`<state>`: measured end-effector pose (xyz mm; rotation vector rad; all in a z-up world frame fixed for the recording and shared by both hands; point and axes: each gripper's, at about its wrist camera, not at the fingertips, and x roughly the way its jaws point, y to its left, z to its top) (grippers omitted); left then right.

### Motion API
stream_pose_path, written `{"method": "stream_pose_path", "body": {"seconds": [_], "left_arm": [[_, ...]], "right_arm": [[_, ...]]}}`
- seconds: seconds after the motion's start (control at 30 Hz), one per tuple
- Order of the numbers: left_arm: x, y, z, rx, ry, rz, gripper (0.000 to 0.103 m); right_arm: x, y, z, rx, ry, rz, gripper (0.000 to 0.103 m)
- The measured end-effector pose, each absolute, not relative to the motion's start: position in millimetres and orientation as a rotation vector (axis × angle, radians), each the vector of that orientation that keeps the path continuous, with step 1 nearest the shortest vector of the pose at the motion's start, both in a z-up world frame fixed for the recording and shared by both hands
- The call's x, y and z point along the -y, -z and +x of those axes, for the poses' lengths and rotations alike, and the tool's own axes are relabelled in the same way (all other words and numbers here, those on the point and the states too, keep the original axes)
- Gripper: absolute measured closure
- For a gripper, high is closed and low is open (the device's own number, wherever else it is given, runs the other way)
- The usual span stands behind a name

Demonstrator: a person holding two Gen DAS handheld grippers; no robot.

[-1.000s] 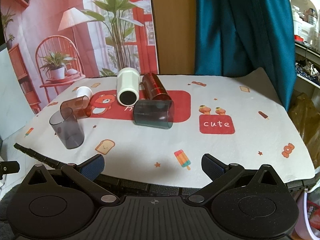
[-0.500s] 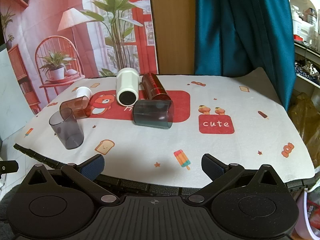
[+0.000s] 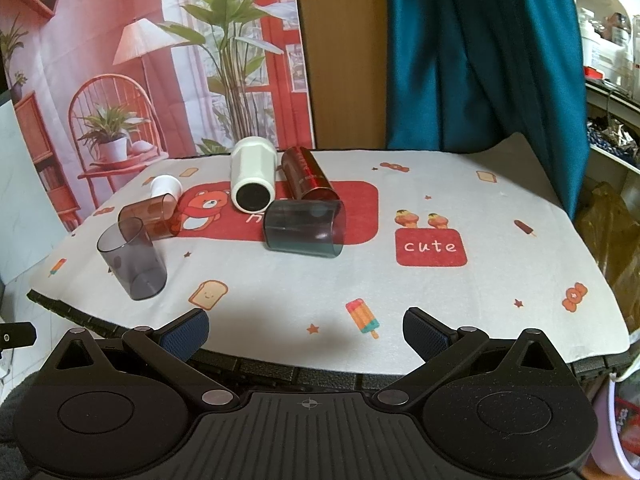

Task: Flip cup upright

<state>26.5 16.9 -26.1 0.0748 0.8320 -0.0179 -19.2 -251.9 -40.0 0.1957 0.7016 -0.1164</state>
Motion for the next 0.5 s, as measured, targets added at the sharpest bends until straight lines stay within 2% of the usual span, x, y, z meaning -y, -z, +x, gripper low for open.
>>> {"method": "stream_pose_path", "body": {"seconds": [0.5], "left_arm": [[-15.7,23.1,24.8,-0.818,0.017,0.072,0.000]], "right_arm": [[252.0,40.0,-19.1,-0.701,0.116,0.196,0.000]]}}
